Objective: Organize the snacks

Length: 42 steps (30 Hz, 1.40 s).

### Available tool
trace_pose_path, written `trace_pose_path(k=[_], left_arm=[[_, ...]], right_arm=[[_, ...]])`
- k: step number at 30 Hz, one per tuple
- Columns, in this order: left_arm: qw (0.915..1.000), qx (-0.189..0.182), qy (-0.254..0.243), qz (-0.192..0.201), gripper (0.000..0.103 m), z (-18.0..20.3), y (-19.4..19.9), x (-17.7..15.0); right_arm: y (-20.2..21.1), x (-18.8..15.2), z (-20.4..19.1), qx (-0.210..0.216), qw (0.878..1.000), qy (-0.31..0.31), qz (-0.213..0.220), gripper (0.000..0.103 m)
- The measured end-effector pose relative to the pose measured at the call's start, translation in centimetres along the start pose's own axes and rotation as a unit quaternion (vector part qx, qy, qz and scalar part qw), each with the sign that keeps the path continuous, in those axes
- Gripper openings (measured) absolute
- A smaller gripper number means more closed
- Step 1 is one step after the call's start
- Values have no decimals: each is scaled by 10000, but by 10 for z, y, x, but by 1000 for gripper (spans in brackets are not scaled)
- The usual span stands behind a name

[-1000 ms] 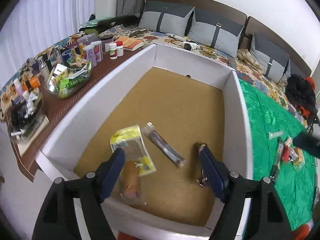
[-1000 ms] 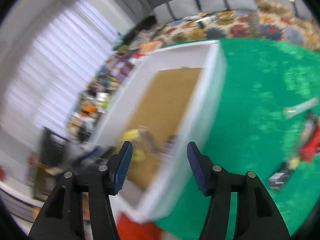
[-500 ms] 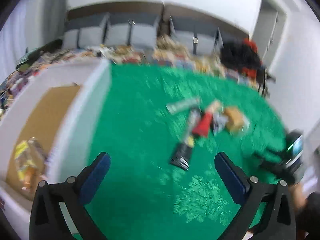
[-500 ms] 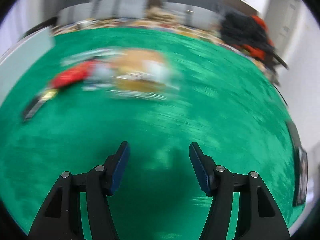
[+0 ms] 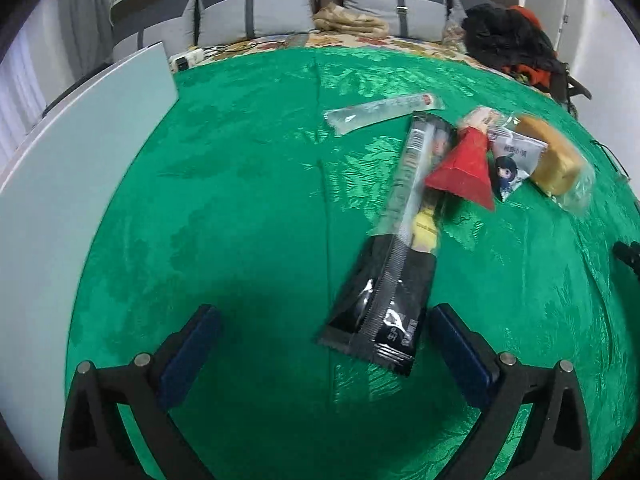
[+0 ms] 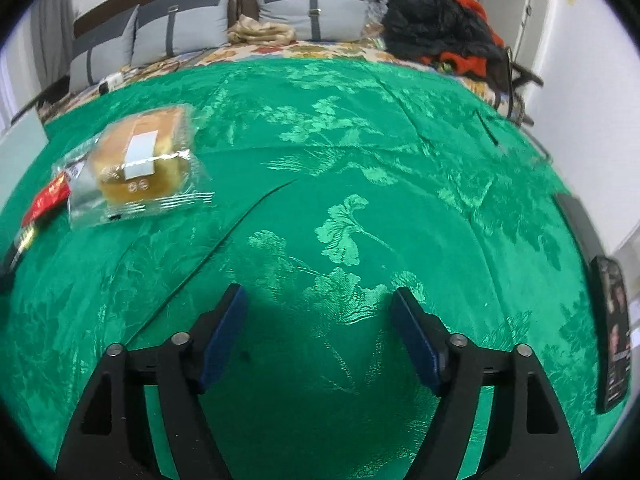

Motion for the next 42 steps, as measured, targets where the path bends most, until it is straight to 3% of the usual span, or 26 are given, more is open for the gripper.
trace_pose_path(k=[42], left_arm=[[9999,65,84,105,103,-4,-1,2]], right_arm=[[-3,1,3,-37,9998,-189,-30,83]])
Point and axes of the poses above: each gripper's, at about its wrist camera, not at the fingertips, and y roughly against the way its jaws point, z to its right, x to its top, the point moved 4 cm from there along -y, roughly the way its jaws point, and after that the axes turned 3 degrees about y, right-handed, at the moved point
